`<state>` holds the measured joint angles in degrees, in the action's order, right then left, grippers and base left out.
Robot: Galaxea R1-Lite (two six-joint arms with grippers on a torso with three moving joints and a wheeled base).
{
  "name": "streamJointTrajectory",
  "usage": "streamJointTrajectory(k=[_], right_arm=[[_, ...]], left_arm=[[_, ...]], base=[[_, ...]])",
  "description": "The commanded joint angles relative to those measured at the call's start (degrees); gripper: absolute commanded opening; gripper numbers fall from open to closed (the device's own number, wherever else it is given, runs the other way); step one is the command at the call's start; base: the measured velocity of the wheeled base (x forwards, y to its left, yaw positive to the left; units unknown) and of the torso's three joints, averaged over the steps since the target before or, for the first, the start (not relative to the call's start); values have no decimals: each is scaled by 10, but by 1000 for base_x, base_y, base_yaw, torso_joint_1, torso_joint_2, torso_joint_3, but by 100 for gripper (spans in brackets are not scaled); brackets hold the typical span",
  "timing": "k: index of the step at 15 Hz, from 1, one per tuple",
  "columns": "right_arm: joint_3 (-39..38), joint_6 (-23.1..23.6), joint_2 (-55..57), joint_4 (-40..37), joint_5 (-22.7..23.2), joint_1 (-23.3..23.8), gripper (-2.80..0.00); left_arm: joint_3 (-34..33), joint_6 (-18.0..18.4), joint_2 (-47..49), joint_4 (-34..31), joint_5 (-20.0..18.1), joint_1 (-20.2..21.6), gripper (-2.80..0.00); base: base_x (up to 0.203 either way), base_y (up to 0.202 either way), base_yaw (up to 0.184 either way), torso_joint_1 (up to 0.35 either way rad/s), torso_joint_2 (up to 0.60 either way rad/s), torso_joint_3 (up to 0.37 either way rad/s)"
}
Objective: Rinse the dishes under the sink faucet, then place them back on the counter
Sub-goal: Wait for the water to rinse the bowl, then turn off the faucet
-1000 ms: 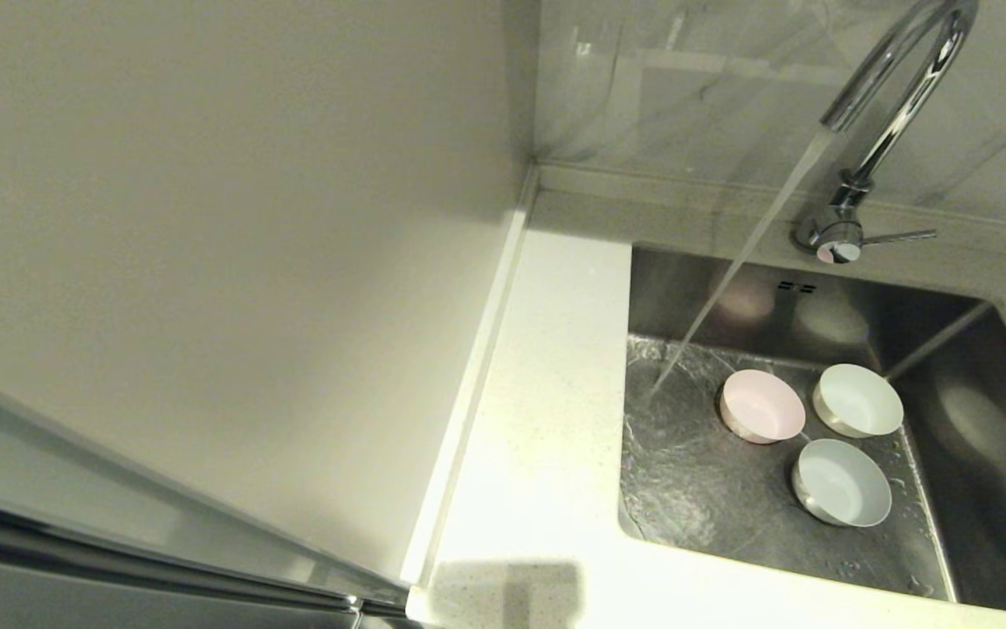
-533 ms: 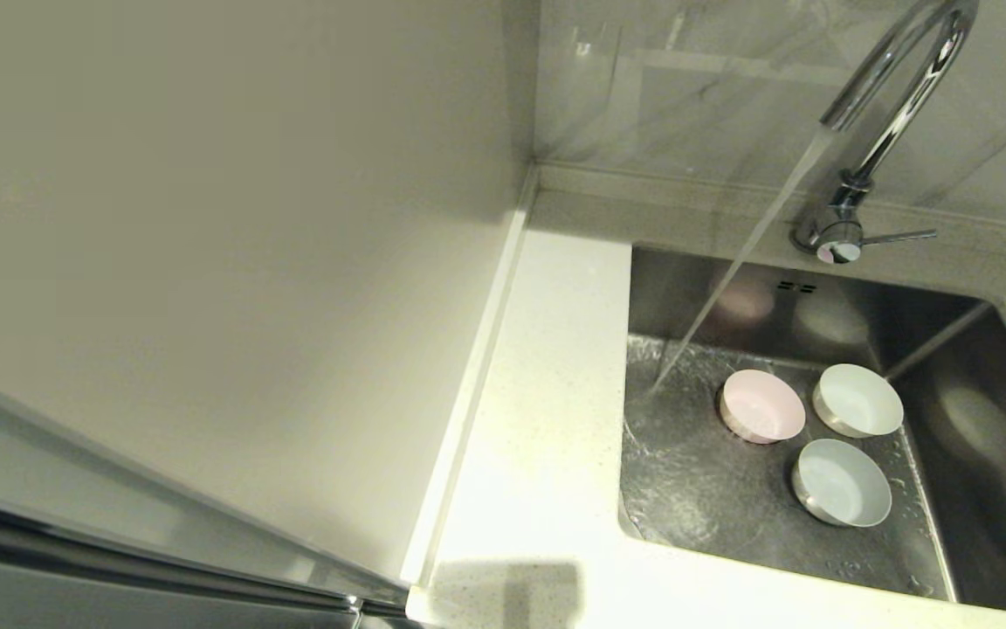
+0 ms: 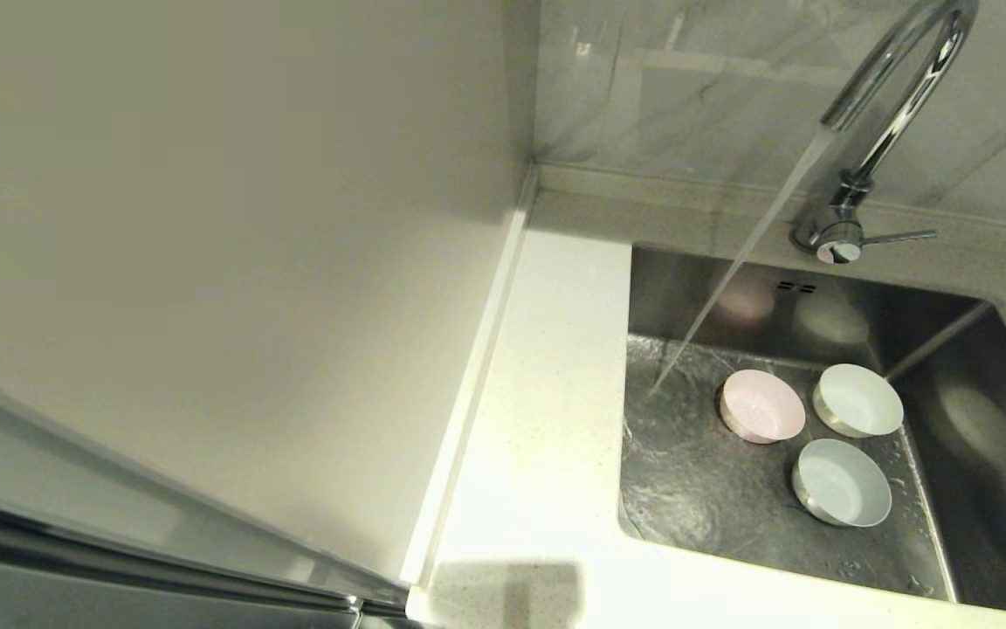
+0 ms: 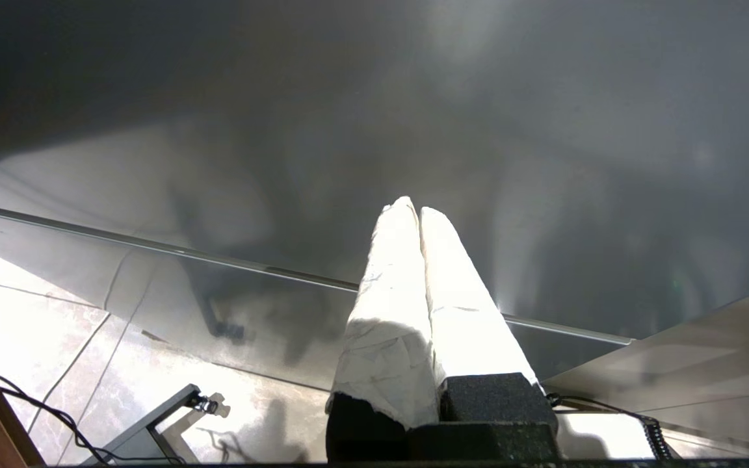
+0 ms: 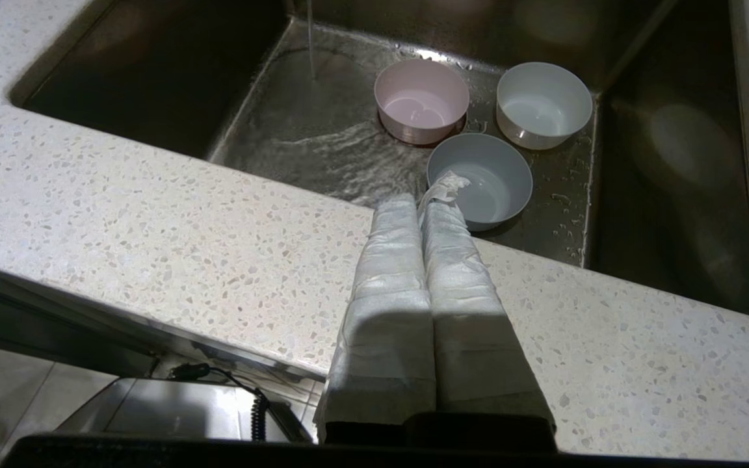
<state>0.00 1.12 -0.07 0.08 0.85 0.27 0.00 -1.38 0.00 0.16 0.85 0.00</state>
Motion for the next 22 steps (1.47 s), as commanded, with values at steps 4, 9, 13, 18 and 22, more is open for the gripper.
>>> streamJointTrajectory(k=[4, 9, 13, 18, 22], right_arm=[[0, 0, 1, 0, 0, 0, -280], [0, 1, 1, 0, 0, 0, -280], [0, 5, 1, -1, 1, 0, -280], [9, -16, 56, -25, -11, 0, -280], [142, -41, 234, -71, -23, 3, -280]], left_arm=[[0, 0, -2, 0, 0, -1, -280], [0, 0, -2, 0, 1, 0, -280], [0, 0, -2, 0, 0, 0, -280], [0, 0, -2, 0, 1, 0, -280], [0, 0, -2, 0, 1, -1, -280]], base=[[0, 0, 0, 0, 0, 0], [0, 0, 0, 0, 0, 0], [0, 0, 0, 0, 0, 0], [0, 0, 0, 0, 0, 0], [0, 0, 0, 0, 0, 0]])
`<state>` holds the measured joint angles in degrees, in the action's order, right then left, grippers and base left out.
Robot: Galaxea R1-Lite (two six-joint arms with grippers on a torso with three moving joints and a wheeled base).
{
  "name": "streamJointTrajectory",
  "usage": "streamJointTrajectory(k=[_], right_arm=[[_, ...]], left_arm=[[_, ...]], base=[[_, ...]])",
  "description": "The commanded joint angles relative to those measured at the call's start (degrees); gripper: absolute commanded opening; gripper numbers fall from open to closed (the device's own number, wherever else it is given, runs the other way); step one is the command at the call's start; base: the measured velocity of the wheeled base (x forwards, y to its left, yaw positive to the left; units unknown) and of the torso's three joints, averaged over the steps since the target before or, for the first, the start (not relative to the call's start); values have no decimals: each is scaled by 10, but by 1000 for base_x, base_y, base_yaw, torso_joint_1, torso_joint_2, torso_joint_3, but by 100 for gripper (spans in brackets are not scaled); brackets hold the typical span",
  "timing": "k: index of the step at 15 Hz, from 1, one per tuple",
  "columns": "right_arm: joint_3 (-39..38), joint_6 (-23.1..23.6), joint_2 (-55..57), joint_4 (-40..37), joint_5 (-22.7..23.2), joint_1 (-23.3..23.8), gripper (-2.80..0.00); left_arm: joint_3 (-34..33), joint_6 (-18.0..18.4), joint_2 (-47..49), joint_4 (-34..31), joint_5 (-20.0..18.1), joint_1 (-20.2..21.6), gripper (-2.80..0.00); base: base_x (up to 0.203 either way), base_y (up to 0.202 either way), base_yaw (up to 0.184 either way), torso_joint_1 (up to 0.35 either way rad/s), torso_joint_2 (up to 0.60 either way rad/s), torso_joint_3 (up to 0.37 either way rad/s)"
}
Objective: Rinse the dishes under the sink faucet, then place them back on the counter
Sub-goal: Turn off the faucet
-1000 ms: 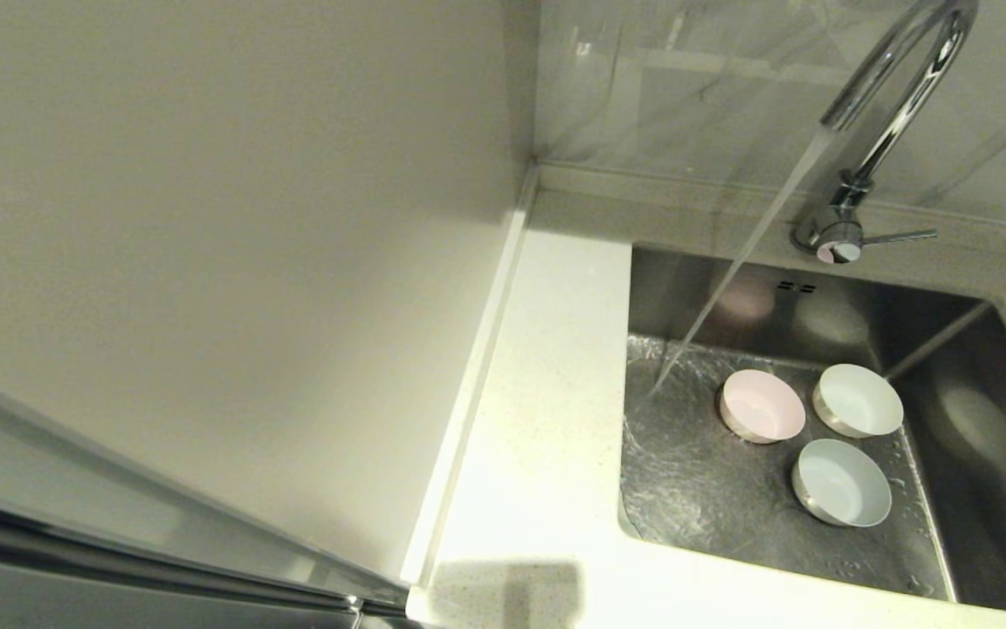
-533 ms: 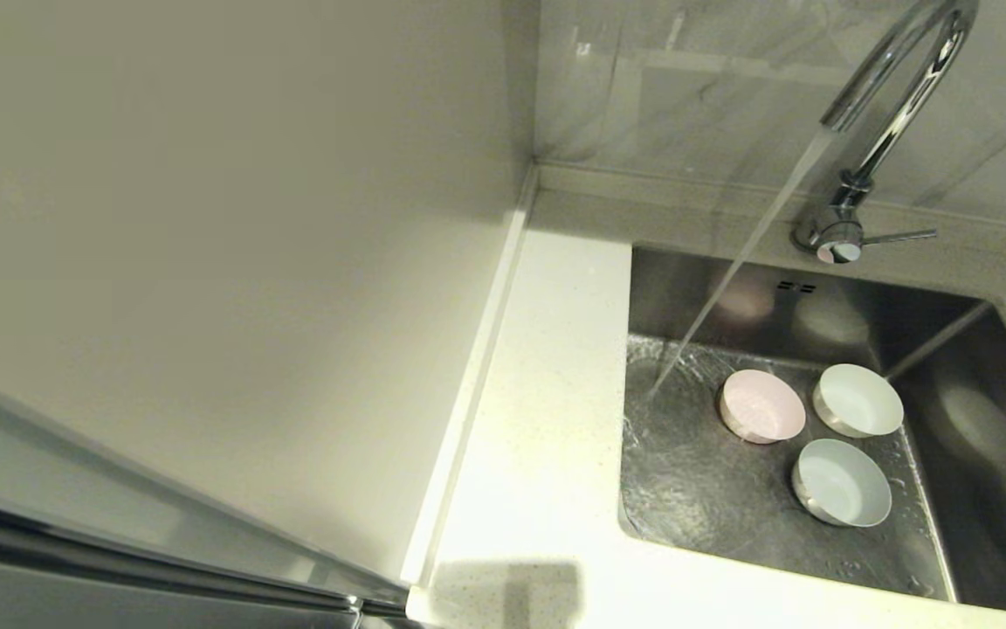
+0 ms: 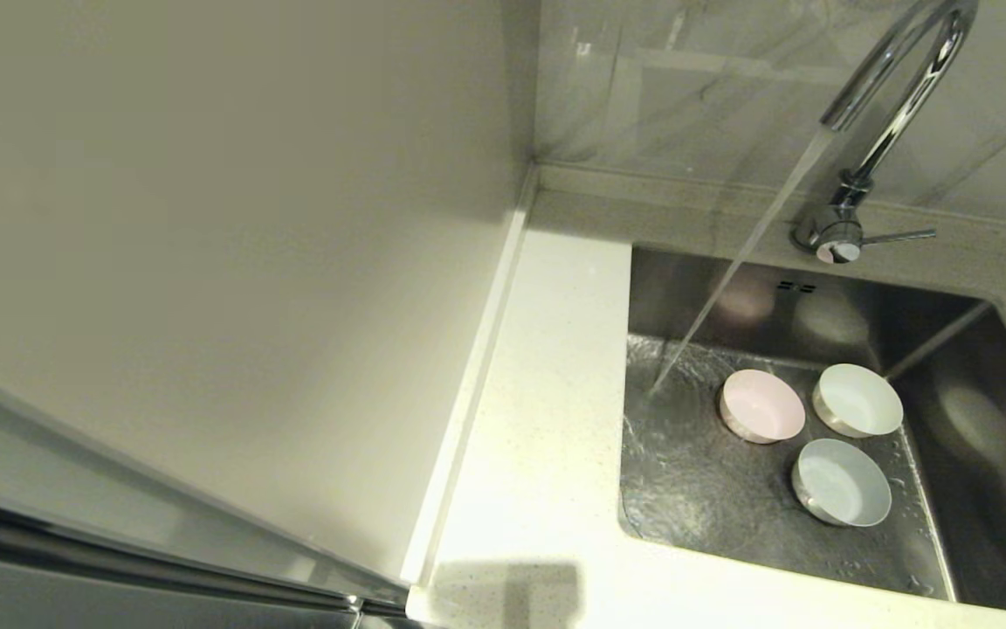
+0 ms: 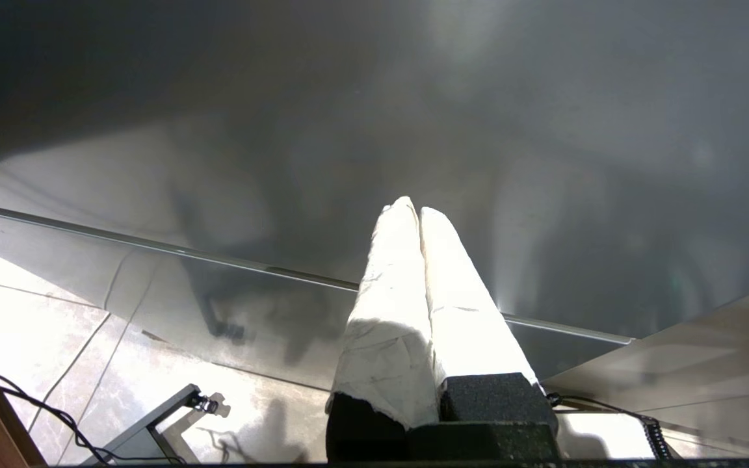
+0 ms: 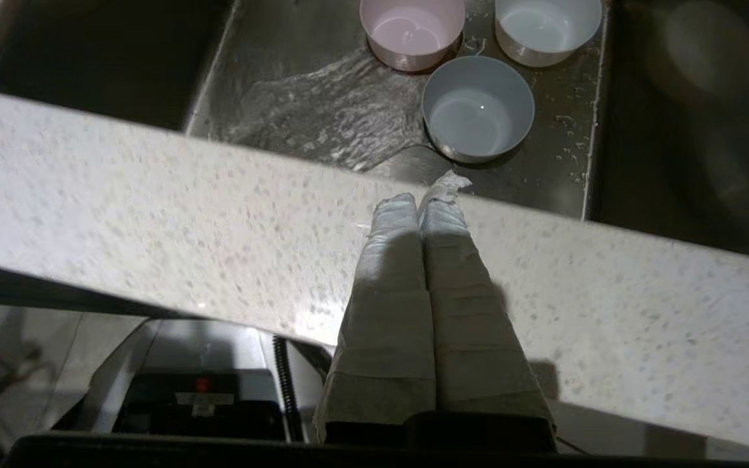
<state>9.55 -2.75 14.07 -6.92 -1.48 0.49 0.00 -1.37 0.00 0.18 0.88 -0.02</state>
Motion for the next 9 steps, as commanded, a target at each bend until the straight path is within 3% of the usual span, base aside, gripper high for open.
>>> streamJointTrajectory(k=[1, 6, 9], right_arm=[[102, -19, 153, -8, 5, 1, -280], [454, -159, 476, -52, 27, 27, -280], [607, -228, 628, -96, 25, 64, -280]], left_arm=[[0, 0, -2, 0, 0, 0, -280], [0, 0, -2, 0, 1, 0, -280], [0, 0, -2, 0, 1, 0, -280]], base=[[0, 0, 0, 0, 0, 0], [0, 0, 0, 0, 0, 0], [0, 0, 0, 0, 0, 0]])
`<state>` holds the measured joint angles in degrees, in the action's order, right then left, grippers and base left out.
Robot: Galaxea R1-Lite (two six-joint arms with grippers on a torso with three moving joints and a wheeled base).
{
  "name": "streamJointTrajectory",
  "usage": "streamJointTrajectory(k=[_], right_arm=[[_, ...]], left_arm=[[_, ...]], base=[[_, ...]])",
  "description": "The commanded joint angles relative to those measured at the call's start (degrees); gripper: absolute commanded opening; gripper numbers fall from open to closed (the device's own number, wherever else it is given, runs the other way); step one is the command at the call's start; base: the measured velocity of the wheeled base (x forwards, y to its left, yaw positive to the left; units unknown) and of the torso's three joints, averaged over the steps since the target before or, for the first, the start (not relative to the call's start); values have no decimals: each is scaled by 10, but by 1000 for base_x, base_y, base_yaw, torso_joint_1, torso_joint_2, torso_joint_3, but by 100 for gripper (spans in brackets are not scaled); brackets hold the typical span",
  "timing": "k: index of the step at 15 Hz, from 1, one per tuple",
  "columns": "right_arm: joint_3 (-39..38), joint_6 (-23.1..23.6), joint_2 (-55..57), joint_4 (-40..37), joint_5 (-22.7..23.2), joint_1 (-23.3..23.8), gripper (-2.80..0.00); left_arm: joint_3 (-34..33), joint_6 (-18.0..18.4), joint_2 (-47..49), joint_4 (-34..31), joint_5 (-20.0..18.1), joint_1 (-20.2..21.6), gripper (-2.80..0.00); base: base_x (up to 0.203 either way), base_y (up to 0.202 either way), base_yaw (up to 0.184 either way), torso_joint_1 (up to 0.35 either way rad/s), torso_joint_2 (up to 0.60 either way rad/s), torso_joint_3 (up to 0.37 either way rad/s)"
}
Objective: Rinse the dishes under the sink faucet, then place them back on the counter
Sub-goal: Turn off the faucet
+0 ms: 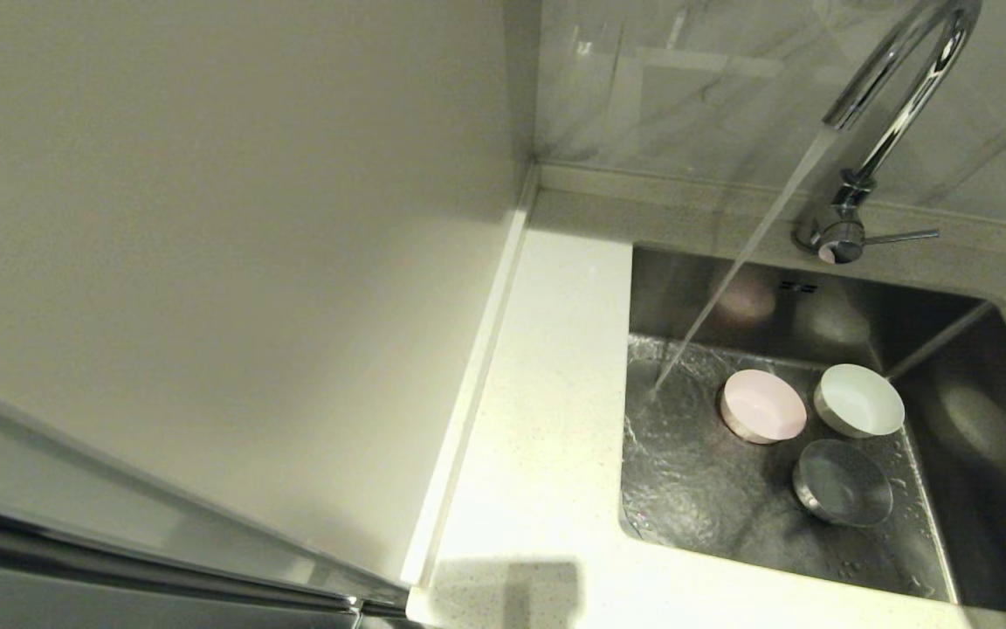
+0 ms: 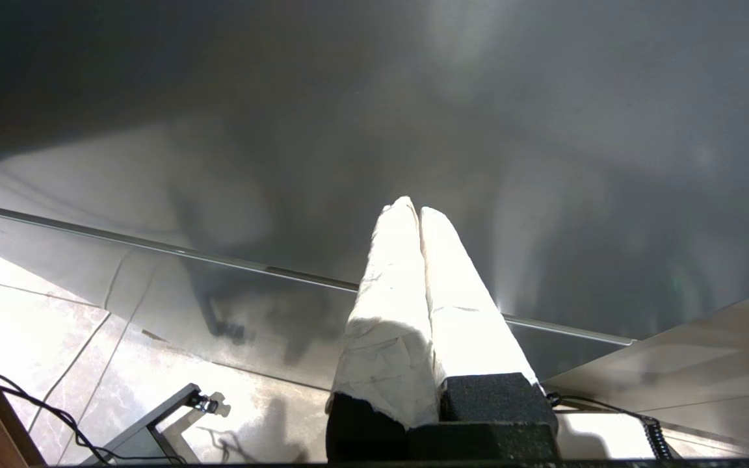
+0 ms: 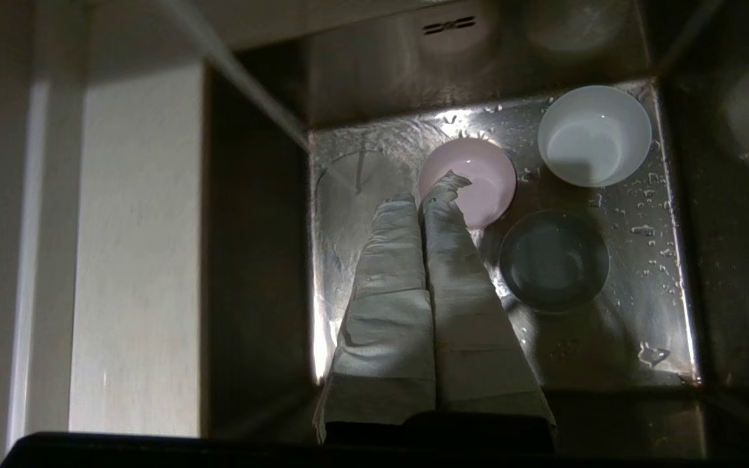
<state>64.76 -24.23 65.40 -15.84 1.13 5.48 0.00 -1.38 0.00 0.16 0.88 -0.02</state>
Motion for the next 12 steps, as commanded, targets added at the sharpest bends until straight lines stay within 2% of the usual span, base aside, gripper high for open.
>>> streamJointTrajectory(k=[1, 3, 5, 6, 9, 12], right_arm=[[82, -30, 150, -14, -9, 29, -280], [110, -73, 186, -20, -30, 58, -280], [111, -84, 203, -21, -29, 93, -280], [116, -96, 218, -20, -15, 109, -280], [162, -156, 254, -22, 98, 155, -280], [173, -187, 266, -21, 134, 159, -280]], left_arm=[[0, 0, -2, 0, 0, 0, -280], [0, 0, -2, 0, 0, 0, -280], [0, 0, -2, 0, 1, 0, -280], [0, 0, -2, 0, 0, 0, -280], [0, 0, -2, 0, 0, 0, -280], [0, 0, -2, 0, 0, 0, -280]], base=[[0, 0, 0, 0, 0, 0], [0, 0, 0, 0, 0, 0], [0, 0, 0, 0, 0, 0], [0, 0, 0, 0, 0, 0], [0, 0, 0, 0, 0, 0], [0, 0, 0, 0, 0, 0]])
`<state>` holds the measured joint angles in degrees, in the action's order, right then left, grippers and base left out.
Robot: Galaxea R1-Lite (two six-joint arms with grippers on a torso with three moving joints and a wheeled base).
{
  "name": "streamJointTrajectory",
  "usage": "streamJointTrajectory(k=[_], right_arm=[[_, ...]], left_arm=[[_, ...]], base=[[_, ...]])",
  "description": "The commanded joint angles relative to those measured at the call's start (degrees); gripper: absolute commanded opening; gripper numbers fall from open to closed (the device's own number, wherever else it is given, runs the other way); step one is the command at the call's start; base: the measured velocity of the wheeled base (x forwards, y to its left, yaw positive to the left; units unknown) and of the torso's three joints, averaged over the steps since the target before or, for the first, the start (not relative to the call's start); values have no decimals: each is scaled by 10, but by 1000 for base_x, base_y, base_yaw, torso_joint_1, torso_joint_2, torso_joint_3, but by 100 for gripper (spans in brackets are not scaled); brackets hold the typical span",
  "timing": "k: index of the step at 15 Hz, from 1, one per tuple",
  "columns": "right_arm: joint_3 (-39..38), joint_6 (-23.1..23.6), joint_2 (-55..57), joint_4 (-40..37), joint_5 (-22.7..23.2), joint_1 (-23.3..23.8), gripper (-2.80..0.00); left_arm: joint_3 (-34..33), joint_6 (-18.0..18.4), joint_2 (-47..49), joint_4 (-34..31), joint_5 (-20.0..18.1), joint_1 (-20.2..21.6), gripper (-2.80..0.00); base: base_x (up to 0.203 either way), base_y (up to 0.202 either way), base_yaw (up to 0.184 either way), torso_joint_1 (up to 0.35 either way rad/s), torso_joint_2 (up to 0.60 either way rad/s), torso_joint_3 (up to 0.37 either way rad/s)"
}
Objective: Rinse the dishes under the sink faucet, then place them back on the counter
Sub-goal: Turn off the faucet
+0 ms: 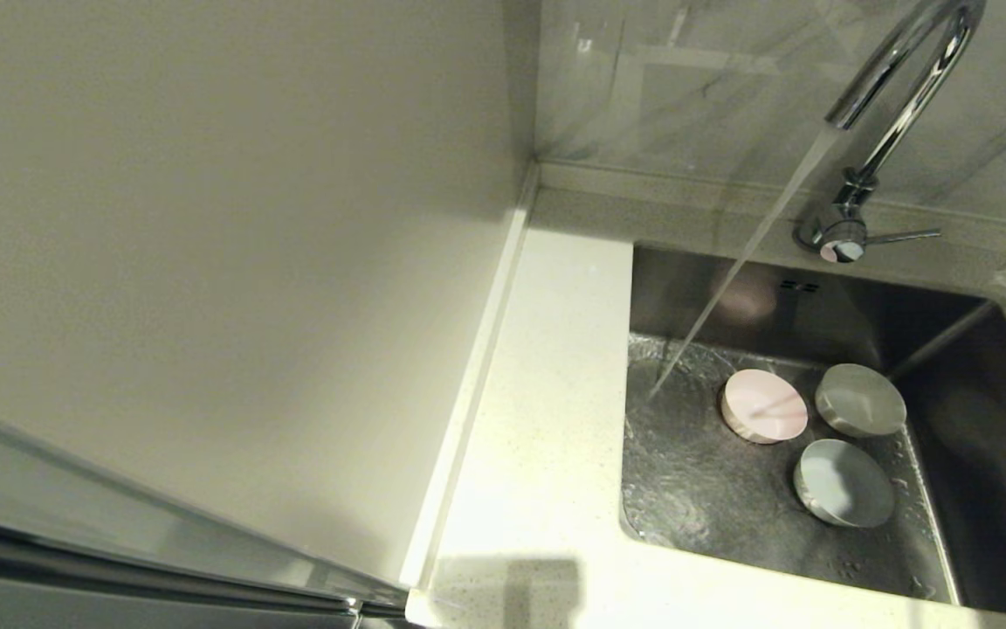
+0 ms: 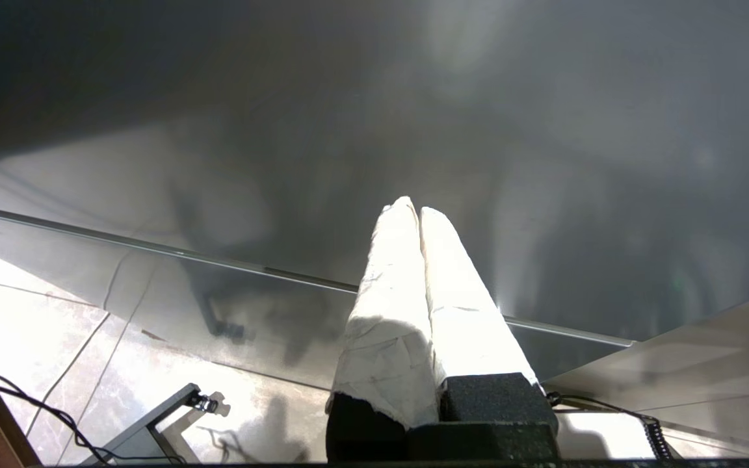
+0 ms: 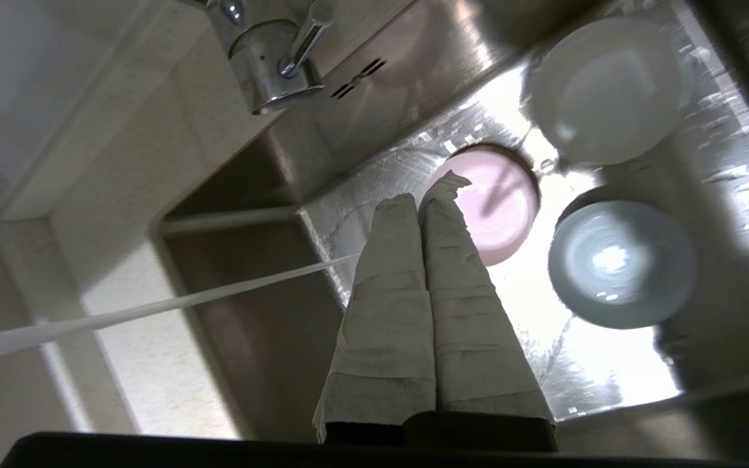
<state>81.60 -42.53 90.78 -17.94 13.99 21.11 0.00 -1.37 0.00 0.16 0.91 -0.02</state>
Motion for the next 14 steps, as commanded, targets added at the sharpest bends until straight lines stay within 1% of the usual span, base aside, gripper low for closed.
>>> streamJointTrajectory(k=[1, 4, 6, 9, 14], right_arm=[[5, -4, 15, 1, 9, 2, -280], [13, -6, 34, 3, 10, 0, -280], [35, -16, 50, 5, 9, -4, -280], [37, -14, 63, 52, 7, -25, -280], [40, -14, 72, 56, 6, -38, -280]], left_arm=[[0, 0, -2, 0, 0, 0, -280], [0, 0, -2, 0, 0, 0, -280], [0, 0, -2, 0, 0, 0, -280], [0, 0, -2, 0, 0, 0, -280], [0, 0, -2, 0, 1, 0, -280]], base=[[0, 0, 0, 0, 0, 0], [0, 0, 0, 0, 0, 0], [0, 0, 0, 0, 0, 0], [0, 0, 0, 0, 0, 0], [0, 0, 0, 0, 0, 0]])
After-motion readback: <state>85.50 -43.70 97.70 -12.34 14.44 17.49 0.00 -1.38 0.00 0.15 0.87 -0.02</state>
